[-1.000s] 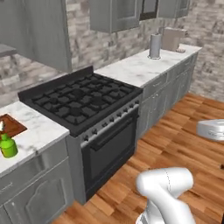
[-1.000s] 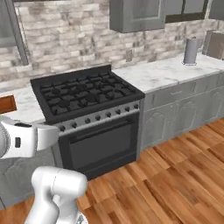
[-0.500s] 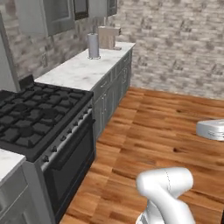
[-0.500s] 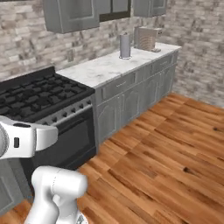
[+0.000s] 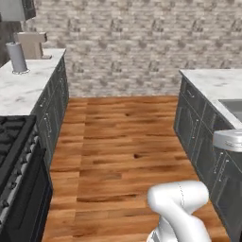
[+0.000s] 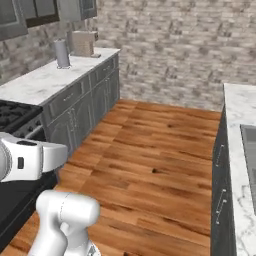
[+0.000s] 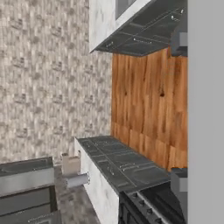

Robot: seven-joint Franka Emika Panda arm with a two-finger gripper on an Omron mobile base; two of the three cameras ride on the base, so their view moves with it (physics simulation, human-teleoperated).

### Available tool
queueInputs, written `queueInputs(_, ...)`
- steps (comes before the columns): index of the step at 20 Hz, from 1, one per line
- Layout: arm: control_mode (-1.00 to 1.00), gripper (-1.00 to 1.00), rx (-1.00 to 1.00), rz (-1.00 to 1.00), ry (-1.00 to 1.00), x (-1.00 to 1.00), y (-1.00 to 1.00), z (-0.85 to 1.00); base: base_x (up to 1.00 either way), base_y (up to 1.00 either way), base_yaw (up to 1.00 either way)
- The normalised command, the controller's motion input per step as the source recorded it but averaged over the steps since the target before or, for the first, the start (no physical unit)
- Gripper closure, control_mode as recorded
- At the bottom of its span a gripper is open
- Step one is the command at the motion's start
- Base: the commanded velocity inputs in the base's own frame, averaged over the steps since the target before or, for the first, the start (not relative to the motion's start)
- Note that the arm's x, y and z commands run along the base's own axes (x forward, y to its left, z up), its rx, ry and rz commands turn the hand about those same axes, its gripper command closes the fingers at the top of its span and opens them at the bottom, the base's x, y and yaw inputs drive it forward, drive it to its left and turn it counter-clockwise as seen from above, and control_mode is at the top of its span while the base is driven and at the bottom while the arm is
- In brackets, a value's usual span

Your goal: Grab the spray bottle from the cabinet, then place it next to the cutting board for sanitizing. Then grab the dish brush from the countertop next to the sink and place it next to the cutting board.

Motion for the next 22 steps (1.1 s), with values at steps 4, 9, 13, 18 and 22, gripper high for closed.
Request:
queueInputs(4,1.00,-1.00,0.00,0.00,0.00,0.00,0.00,0.00,0.19,0.01,-0.66)
queueInputs(9,1.00,-1.00,0.00,0.00,0.00,0.00,0.00,0.00,0.11,0.14,-0.68)
queueInputs(13,1.00,-1.00,0.00,0.00,0.00,0.00,0.00,0.00,0.03,0.44,-0.69)
queueInputs(18,1.00,-1.00,0.00,0.00,0.00,0.00,0.00,0.00,0.04,0.61,-0.69)
queueInputs(22,1.00,-1.00,0.00,0.00,0.00,0.00,0.00,0.00,0.00,0.61,-0.68)
